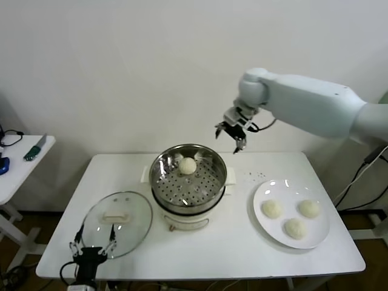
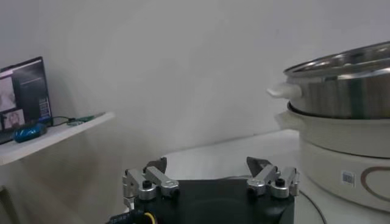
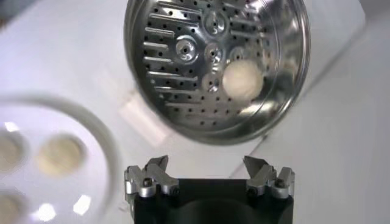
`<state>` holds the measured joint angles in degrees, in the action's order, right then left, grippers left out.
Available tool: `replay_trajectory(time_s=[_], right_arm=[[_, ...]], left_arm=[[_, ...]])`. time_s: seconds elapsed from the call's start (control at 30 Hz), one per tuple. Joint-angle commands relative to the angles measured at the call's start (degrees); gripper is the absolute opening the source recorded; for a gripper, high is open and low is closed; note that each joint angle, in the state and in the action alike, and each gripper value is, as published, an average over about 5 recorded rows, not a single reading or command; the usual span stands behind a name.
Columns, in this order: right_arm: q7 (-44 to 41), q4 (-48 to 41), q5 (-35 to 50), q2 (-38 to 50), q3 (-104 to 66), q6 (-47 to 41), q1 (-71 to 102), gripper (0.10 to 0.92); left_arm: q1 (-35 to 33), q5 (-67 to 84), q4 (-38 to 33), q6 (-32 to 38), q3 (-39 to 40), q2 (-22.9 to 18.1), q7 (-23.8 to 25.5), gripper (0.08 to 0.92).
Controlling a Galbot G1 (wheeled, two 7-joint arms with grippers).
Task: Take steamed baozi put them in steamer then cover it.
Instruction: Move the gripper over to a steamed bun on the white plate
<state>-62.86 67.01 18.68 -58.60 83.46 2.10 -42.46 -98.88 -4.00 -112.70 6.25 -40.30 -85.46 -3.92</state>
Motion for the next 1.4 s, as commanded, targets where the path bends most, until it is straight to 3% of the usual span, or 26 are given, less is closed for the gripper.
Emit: replay_trajectory(time_s=[0.03, 0.27, 0.6, 1.4], right_arm=[[2.2, 8.5, 12.9, 16.8, 7.0, -18.7, 1.7, 0.823], [2.0, 4.5, 3.2, 19.6, -0.1, -18.6, 15.3, 0.823], [3.2, -4.5, -6.4, 15.5, -12.2, -16.7, 30.6, 0.823], [3.4, -10.4, -8.3, 10.7, -16.0, -15.0, 34.9, 0.820]], left_arm=[[-0.2, 0.3, -0.7, -0.7, -0.2, 0.2, -0.1, 0.823], [-0.7, 0.3, -1.0, -0.7, -0.7, 0.4, 0.0, 0.823], [-1.3, -0.4, -1.0, -0.8, -0.8, -0.1, 0.0, 0.823], [-2.3, -0.8, -0.7, -0.4, -0.9, -0.9, -0.1, 0.823]])
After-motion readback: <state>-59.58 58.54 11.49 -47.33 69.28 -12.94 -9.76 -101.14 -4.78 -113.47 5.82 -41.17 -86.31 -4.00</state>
